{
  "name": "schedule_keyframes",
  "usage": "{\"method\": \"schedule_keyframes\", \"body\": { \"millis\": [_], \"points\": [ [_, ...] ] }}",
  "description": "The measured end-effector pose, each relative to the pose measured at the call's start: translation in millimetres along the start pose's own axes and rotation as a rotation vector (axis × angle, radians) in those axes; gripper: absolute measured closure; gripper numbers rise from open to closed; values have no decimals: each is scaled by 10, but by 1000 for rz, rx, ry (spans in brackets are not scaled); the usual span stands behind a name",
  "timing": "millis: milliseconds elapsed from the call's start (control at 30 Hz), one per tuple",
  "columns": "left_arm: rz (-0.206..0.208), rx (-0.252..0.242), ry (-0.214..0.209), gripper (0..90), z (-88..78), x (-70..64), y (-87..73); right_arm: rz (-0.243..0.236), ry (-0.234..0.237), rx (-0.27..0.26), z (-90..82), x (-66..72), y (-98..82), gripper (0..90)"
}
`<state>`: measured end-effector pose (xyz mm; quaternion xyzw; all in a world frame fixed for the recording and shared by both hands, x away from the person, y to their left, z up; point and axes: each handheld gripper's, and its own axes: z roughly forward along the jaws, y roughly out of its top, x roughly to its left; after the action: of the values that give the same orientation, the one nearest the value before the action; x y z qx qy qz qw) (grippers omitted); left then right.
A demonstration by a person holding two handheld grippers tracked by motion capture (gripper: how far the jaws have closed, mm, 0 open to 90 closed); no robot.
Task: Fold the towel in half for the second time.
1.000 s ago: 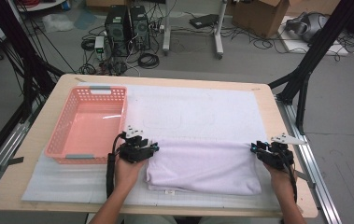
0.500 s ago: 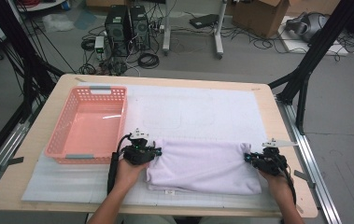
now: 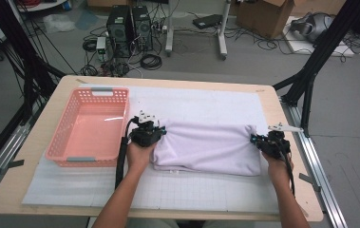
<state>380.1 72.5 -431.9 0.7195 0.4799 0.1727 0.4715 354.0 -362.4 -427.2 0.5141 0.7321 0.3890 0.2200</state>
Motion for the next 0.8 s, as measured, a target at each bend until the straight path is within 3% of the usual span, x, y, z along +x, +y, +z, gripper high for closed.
{"method": "schedule_keyframes", "body": {
  "millis": [67, 133, 167, 267, 333, 400, 633, 733, 800],
  "points": [
    [-12, 27, 7, 731, 11, 9, -22, 15, -13, 6, 56, -8, 21, 803],
    [0, 52, -7, 534, -55, -9, -29, 20, -15, 36, 81, -5, 3, 691],
    [10, 39, -18, 519, -114, -19, -37, 25, -9, 46, 70, -8, -10, 640],
    [-6, 10, -39, 472, -286, -30, -83, 21, 9, 18, -66, -25, -58, 624],
    [8, 30, -58, 467, -355, -47, -120, 15, 21, 3, -163, -28, -100, 630],
    [6, 17, -72, 473, -421, -63, -171, -7, 24, 8, -237, -29, -152, 643],
    [32, -11, -105, 507, -594, -117, -285, 7, 70, -24, -426, 3, -306, 644],
    [61, 1, -133, 515, -652, -140, -352, -6, 83, -28, -502, 43, -346, 643],
    [53, 18, -139, 518, -680, -138, -413, -13, 90, -36, -573, 63, -368, 641]
  ]
}}
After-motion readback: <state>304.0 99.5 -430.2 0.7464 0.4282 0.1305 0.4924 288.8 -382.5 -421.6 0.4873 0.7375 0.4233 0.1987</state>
